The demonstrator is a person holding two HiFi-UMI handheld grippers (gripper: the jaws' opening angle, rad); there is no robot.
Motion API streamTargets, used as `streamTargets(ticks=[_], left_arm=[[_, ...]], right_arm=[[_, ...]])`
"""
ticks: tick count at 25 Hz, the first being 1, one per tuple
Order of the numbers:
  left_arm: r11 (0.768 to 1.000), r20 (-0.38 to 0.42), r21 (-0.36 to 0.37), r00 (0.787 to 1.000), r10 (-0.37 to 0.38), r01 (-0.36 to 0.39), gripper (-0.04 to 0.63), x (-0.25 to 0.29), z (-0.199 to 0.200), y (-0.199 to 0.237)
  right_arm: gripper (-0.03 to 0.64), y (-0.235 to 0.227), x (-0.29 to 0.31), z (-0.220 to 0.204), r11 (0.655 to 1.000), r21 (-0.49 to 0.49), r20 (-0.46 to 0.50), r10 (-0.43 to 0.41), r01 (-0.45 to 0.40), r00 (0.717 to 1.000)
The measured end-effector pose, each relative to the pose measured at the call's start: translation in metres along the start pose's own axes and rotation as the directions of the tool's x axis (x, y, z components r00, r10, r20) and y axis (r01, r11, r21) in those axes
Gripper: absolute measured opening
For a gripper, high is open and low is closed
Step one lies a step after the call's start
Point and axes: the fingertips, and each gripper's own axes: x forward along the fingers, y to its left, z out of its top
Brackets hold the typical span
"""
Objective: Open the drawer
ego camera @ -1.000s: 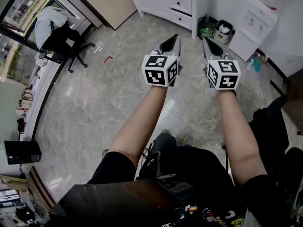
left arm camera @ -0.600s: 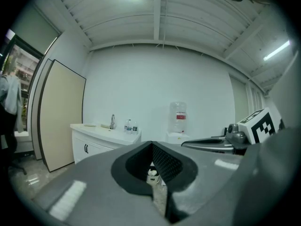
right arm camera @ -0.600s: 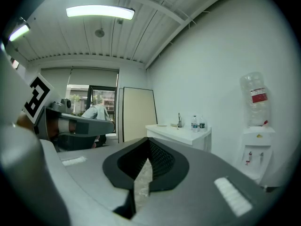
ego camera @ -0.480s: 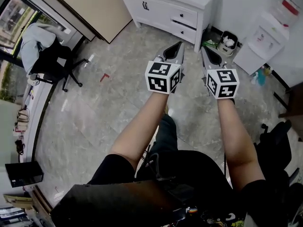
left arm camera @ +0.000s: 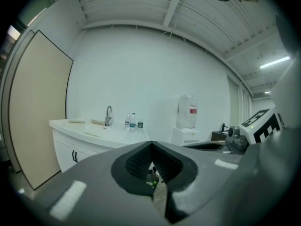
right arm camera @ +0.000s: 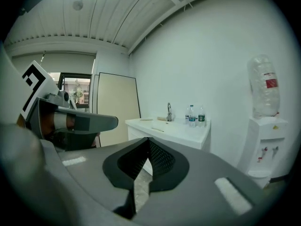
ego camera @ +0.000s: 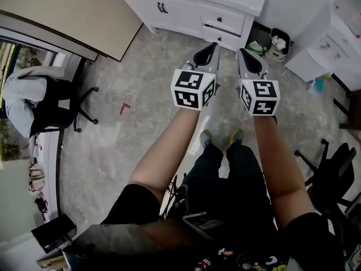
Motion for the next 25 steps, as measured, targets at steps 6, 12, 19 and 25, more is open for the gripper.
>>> streamTargets(ticks=[6,12,19,25], left_arm=[[0.999,-0.049,0.034,0.999,-0.017,0.019,0.0,0.063,-0.031,0.05],[0.999,-0.055,0.034,0.998,-0.03,0.032,0.1,0.186,-0.136,0.109],[0.999,-0.069,0.042,0.998,0.007,-0.004,0.173,0.33,-0.275,0.195],[0.995,-0.038,0.089,0.998,0.049,-0.046,0.184,0.403,-0.335,0.242]], right_arm=[[0.021,-0.028,0.074,-0.022,1.0,0.021,0.002,-0.007,0.007,1.0],[0.021,-0.075,0.174,-0.104,1.0,-0.023,0.048,-0.004,0.005,0.999],[0.021,-0.146,0.309,-0.225,0.999,-0.01,0.104,-0.052,0.053,0.993],[0.021,-0.174,0.37,-0.278,0.996,-0.059,0.142,-0.059,0.068,0.988]])
